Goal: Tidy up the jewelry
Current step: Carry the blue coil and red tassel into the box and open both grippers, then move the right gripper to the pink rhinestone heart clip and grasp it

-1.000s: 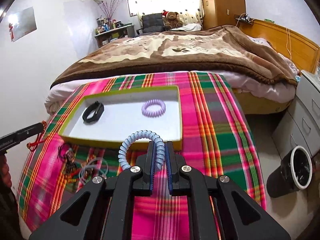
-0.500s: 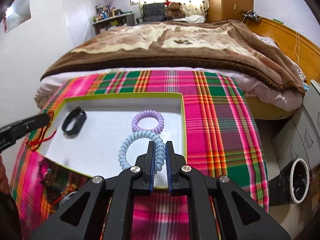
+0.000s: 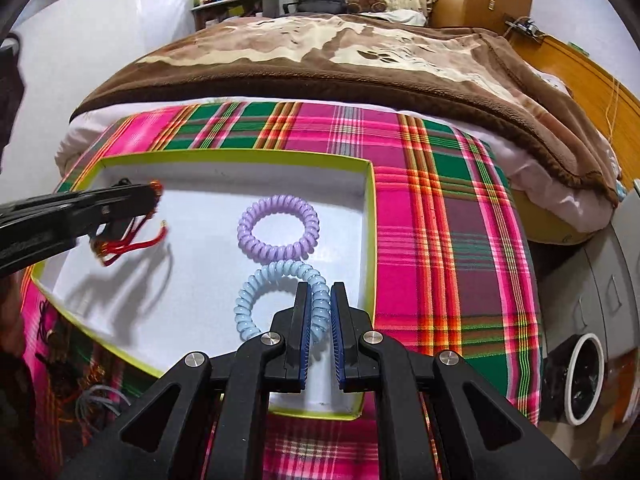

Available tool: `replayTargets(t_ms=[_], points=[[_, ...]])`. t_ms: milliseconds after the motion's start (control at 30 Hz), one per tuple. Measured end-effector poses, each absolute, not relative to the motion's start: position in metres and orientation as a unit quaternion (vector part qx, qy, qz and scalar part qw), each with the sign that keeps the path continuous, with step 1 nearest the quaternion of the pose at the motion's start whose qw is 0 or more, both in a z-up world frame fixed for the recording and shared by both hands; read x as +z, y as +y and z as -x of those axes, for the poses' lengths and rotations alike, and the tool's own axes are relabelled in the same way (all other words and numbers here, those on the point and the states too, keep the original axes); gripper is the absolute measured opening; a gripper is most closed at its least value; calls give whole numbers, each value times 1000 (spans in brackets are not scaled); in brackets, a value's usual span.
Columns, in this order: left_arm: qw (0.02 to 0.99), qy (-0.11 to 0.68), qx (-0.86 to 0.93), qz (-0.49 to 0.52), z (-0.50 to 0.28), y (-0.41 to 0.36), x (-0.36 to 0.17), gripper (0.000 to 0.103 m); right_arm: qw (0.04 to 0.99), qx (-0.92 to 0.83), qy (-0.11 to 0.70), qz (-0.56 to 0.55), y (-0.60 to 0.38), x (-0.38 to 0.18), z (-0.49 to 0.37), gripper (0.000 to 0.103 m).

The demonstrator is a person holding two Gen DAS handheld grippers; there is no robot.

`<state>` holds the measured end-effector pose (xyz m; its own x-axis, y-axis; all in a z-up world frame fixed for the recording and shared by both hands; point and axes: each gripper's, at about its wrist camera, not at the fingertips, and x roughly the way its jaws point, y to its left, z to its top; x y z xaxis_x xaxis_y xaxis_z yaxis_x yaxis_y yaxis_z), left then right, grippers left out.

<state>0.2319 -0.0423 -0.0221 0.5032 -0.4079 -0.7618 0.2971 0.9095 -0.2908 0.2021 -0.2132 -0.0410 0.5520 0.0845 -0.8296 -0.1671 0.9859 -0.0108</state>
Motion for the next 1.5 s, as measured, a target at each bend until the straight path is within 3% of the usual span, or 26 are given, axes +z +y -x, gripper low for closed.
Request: replayTargets(t_ms=[667, 833, 967, 1100, 1500], points=[[859, 476, -181, 61, -248, -47, -38, 10, 879, 67, 469, 59, -208, -43, -204, 10], [860, 473, -176, 70, -248, -45, -38, 11, 881, 67, 466, 53, -208, -42, -204, 16], [860, 471, -180, 73, -245, -43, -37, 27, 885, 76, 457, 38, -210, -39, -202, 25], [863, 466, -181, 77, -241, -42, -31, 30, 891, 75, 445, 36, -208, -32, -199, 45], [882, 426, -181, 85, -192, -20, 8, 43, 906, 84, 415, -4, -216, -8, -163, 45]])
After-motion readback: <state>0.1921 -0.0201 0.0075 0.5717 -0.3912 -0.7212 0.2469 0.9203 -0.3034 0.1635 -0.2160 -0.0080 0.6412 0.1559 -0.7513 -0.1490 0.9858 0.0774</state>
